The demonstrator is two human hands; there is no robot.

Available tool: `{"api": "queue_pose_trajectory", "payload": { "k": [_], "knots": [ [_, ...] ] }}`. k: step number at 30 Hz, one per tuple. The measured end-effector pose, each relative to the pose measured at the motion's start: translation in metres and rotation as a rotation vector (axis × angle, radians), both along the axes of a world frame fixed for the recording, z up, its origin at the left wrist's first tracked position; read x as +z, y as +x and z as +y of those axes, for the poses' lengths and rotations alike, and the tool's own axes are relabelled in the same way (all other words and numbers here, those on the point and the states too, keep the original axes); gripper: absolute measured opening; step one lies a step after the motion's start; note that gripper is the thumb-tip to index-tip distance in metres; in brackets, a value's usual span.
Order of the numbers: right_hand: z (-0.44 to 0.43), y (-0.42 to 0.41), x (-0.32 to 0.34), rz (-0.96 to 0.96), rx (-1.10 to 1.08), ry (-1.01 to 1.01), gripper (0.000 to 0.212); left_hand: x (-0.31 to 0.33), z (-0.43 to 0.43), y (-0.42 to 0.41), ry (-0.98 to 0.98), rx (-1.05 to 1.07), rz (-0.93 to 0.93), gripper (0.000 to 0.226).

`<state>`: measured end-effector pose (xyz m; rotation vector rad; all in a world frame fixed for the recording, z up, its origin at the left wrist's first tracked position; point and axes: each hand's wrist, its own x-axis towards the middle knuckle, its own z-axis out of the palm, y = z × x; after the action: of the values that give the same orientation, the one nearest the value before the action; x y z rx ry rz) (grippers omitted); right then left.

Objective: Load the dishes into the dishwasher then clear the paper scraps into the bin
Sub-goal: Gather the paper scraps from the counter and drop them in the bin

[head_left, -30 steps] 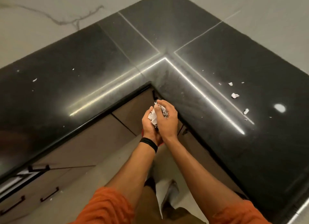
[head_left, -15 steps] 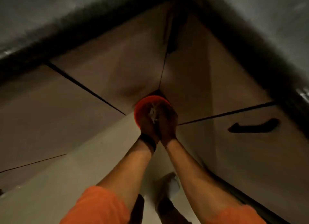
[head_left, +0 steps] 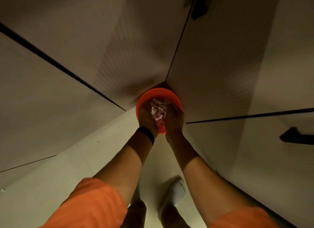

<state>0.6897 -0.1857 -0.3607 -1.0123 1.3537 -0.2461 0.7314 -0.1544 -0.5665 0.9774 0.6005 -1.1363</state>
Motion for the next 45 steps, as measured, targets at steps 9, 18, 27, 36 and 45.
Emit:
{"api": "queue_pose_trajectory", "payload": {
  "k": [9,18,27,36,45],
  "knots": [
    [0.011,-0.008,0.100,-0.021,-0.067,-0.116,0.027,0.321,0.020,0.000,0.239,0.050,-0.070,0.034],
    [0.050,-0.048,0.334,-0.188,0.113,-0.442,0.025,0.533,0.057,-0.028,0.039,0.044,-0.125,0.037],
    [0.031,-0.094,0.457,-0.279,0.051,-0.636,0.026,0.665,0.019,-0.056,-0.219,-0.101,-0.230,0.044],
    [-0.054,-0.158,0.492,-0.327,-0.166,-0.739,0.021,0.704,-0.065,-0.108,-0.374,-0.248,-0.259,0.043],
    [-0.177,-0.264,0.451,0.215,-0.092,-0.832,0.023,0.677,-0.158,-0.166,-0.356,-0.309,-0.202,0.043]
  ]
}}
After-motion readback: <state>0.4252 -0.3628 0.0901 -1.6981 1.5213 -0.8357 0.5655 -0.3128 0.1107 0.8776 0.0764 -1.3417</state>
